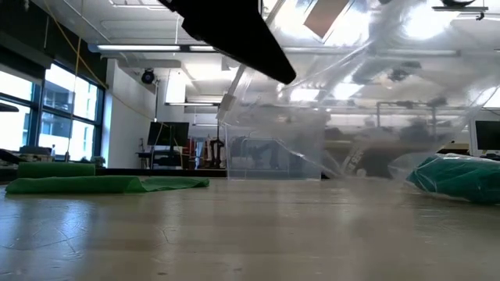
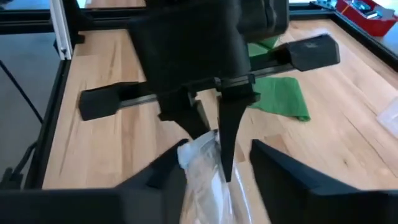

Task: Roll bandage
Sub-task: Open the transparent zip bag

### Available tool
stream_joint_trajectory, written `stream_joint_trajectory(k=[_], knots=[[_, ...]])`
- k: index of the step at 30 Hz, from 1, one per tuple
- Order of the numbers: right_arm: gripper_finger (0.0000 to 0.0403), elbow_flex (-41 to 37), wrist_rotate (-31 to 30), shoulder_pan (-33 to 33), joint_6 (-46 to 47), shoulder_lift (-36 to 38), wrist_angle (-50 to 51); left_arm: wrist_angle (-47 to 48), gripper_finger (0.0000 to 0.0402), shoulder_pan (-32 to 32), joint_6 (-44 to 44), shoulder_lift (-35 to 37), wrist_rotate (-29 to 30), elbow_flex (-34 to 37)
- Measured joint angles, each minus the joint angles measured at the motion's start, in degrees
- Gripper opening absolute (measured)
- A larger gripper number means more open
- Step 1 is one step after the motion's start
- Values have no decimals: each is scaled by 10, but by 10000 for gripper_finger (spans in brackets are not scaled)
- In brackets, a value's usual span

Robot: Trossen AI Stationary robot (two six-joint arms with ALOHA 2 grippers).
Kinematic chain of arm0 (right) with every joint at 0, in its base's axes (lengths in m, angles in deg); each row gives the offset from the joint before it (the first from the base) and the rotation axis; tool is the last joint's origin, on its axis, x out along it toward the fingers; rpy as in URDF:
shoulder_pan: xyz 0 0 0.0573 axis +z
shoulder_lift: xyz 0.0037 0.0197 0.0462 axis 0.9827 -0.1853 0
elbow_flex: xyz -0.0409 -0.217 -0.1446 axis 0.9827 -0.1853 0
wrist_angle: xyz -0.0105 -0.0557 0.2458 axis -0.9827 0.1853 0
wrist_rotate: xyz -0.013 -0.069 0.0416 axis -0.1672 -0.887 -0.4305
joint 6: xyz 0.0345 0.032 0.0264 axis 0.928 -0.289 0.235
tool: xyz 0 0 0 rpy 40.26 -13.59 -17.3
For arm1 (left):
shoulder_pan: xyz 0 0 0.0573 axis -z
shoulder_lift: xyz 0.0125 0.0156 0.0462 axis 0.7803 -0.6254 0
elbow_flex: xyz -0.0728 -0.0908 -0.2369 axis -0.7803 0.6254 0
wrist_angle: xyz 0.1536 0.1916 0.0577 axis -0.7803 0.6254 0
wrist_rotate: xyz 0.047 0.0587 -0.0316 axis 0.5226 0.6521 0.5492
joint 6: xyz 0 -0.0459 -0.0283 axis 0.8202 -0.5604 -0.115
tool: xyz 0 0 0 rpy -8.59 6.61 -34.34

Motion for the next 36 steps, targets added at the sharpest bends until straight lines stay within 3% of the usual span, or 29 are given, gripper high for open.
stream_joint_trajectory(k=[4, 6, 11, 16, 18, 20, 23, 31, 33, 36], knots=[[53, 0, 8, -3, 15, -1, 0, -13, 8, 0, 11, 0, 0, 0], [15, 0, -24, 7, 25, -1, -7, -11, 24, 1, 22, 0, 0, 0], [3, 0, -131, 59, 117, -1, 40, 55, 88, 1, -3, 14, 8, 0], [2, -1, -220, 127, 389, -3, 209, 136, 145, 1, -60, 27, 14, 4], [1, -1, -272, 159, 493, -7, 270, 106, 157, 5, -56, 24, 12, 19], [1, -1, -325, 189, 567, -12, 314, 34, 161, 9, -34, 26, 8, 51], [1, -1, -386, 227, 652, -22, 357, -147, 160, 15, -20, 26, 8, 123], [0, -1, -467, 278, 703, -43, 365, -863, 155, 7, 50, 25, -32, 371], [0, -1, -467, 282, 703, -44, 365, -972, 155, -4, 51, 26, -56, 408], [0, -1, -467, 280, 703, -45, 363, -1020, 155, -20, 37, 26, -91, 423]])
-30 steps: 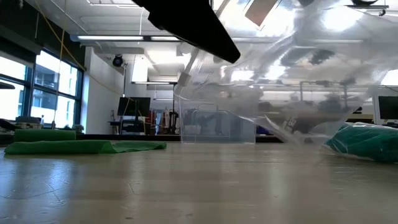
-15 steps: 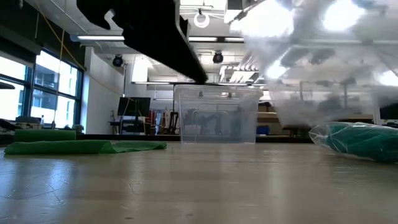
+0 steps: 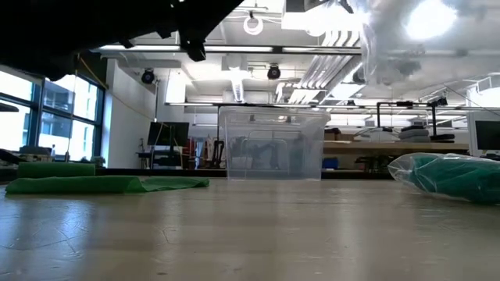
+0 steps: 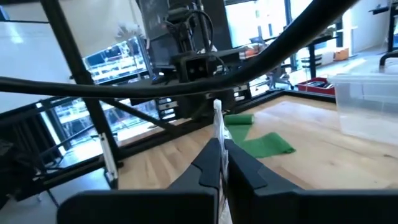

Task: Roll bandage
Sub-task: Open the transparent zip bag

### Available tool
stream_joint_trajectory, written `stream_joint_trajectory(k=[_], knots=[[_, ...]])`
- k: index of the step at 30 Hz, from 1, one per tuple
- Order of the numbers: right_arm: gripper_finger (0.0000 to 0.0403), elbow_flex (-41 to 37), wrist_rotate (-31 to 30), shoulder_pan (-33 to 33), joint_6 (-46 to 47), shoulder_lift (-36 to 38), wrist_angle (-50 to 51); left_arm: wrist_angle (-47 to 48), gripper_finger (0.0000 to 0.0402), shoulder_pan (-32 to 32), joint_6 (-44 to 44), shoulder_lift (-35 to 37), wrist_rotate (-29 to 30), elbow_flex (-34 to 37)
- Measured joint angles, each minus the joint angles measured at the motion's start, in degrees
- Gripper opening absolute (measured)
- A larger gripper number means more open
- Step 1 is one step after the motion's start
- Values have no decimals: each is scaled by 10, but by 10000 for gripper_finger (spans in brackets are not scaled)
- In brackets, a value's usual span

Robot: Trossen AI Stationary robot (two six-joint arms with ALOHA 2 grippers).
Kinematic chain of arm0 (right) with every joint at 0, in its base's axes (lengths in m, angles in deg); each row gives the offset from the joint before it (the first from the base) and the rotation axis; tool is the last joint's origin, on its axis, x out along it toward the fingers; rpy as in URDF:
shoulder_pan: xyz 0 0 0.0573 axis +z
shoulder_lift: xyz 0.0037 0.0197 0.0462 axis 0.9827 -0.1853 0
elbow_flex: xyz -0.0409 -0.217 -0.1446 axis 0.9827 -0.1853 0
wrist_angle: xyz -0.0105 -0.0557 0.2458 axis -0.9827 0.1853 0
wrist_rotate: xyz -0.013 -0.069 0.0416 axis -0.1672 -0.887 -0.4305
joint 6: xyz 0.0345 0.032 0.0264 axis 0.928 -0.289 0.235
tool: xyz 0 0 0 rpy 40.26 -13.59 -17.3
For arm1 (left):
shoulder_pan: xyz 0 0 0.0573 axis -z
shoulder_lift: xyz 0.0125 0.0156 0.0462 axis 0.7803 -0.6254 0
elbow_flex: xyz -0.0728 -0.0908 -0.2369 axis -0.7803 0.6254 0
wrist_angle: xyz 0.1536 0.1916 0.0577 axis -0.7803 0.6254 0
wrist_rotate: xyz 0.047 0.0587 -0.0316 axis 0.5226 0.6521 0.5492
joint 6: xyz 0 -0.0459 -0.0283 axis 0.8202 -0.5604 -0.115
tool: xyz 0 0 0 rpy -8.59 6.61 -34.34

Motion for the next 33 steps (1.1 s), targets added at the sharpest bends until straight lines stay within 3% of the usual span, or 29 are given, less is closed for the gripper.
stream_joint_trajectory(k=[6, 14, 23, 29, 33], knots=[[0, 0, 0, -12, -14, 0, -3, 114, 155, -17, -30, 0, -75, -74], [0, 0, 0, -9, -18, 0, -17, 251, 154, -17, -2, 0, -51, -162], [0, 0, 2, -7, -34, 0, -29, 270, 154, -22, -5, 0, -3, -164], [0, 0, 2, -7, -35, 0, -30, 280, 154, -32, -29, -1, -15, -164], [0, 0, 3, -7, -35, 0, -30, 273, 153, -32, -25, -1, -53, -164]])
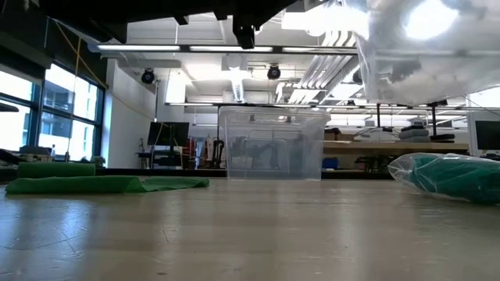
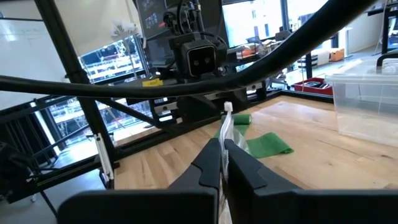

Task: Roll bandage
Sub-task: Open the transparent zip bag

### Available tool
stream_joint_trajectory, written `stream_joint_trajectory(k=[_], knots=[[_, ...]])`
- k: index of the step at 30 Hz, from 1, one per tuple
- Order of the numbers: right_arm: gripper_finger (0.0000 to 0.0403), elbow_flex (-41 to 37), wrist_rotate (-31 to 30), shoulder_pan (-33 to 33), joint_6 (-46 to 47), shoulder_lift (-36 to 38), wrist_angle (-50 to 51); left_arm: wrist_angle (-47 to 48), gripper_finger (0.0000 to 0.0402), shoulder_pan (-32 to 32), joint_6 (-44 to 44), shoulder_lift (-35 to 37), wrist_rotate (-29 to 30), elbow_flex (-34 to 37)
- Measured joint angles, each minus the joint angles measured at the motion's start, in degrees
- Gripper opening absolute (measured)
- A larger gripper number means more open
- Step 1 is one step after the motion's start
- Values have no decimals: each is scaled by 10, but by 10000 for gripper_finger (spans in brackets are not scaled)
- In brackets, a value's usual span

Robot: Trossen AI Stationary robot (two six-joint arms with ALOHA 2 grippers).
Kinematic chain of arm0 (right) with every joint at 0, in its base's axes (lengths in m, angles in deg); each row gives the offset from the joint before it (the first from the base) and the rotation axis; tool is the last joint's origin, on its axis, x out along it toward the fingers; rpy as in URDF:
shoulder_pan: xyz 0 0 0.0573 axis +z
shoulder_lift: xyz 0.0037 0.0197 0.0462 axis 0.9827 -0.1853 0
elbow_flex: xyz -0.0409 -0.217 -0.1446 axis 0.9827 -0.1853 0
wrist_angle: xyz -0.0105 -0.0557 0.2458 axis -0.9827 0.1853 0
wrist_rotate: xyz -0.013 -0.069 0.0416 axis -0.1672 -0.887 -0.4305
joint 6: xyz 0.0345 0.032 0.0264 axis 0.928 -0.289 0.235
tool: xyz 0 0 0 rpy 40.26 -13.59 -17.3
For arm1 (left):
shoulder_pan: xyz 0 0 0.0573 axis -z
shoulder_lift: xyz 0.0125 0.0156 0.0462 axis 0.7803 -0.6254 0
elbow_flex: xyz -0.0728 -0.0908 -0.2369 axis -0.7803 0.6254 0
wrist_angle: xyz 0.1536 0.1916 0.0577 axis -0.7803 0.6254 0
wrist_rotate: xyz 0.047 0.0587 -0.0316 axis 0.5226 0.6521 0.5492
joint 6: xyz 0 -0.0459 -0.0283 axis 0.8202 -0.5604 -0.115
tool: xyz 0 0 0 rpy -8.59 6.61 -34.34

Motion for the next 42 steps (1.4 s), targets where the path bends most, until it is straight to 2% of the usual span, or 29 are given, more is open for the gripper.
stream_joint_trajectory(k=[4, 13, 20, 32, 36, 39, 42], knots=[[0, 0, 2, 0, 0, 0, 0, 0, 137, 1, 6, 0, -35, 0], [0, 0, 9, 0, 0, 0, 0, 0, 52, 2, 4, 0, -36, 0], [0, 0, 17, 0, -6, 0, -1, 2, 12, 1, 8, 0, -36, -4], [0, 0, 17, 0, -29, 0, -16, 4, 8, 4, 11, -1, -29, -7], [0, 0, 25, 0, -35, 0, -17, 8, 3, 12, 37, -1, -32, -7], [0, 0, 59, -1, -44, 0, -14, 35, 1, 17, 39, 0, -25, -7], [0, 0, 133, -10, -59, 0, -14, 80, 1, 24, 39, 5, 6, -7]])
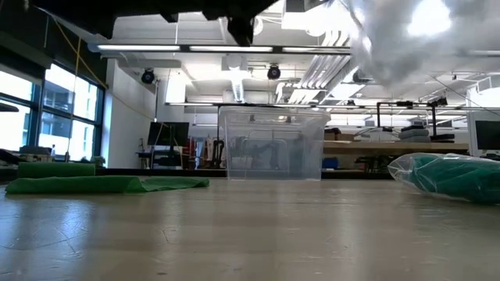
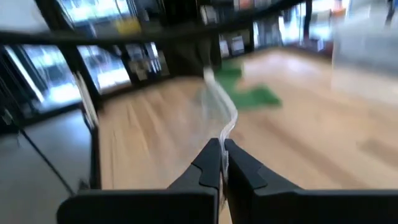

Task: Roll bandage
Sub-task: Open the transparent zip bag

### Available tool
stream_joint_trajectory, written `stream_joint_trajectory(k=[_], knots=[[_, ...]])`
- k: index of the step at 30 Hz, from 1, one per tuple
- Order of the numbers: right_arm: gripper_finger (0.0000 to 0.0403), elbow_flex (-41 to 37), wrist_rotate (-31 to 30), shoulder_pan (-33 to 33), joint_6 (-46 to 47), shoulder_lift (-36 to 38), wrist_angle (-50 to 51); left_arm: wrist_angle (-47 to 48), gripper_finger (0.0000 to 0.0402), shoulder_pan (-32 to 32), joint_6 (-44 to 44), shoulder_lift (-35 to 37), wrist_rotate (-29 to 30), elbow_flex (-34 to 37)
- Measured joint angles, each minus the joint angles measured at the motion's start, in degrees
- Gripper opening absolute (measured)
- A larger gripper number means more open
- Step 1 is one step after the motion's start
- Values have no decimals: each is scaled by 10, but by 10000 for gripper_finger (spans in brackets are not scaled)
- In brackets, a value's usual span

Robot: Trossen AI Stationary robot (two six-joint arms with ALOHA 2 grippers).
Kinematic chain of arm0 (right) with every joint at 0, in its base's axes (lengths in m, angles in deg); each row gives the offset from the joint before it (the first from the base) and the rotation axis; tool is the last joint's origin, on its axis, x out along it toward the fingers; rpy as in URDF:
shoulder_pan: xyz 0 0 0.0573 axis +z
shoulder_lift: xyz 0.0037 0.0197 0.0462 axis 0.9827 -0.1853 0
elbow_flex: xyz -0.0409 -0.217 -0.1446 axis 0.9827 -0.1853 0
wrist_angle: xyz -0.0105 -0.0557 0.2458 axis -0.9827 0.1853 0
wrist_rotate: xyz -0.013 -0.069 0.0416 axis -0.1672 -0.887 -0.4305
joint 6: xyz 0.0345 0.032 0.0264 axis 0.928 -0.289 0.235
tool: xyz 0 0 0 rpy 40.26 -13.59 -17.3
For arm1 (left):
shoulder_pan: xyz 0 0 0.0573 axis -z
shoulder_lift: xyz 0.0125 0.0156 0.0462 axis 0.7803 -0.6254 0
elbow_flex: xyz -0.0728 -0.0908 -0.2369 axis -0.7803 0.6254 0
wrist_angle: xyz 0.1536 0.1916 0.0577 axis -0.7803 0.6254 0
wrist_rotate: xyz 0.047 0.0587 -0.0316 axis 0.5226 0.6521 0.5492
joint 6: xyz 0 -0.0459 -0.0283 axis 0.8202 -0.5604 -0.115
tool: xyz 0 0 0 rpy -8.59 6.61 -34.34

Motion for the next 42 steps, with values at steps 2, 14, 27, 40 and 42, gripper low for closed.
stream_joint_trajectory(k=[2, 14, 27, 40, 42], knots=[[0, 0, 55, -12, 1, 0, 0, 19, 1, 6, 5, 7, 26, 0], [131, 12, 358, -100, -18, 6, 128, 251, 0, 48, 41, 95, 191, 0], [150, 160, 175, -138, -291, 26, 96, 269, 0, 64, 26, 104, 206, 0], [149, 141, 257, -217, -612, 9, -162, 222, 0, 69, 44, 104, 153, 0], [149, 141, 284, -230, -617, 9, -163, 222, 0, 70, 45, 104, 153, 0]])
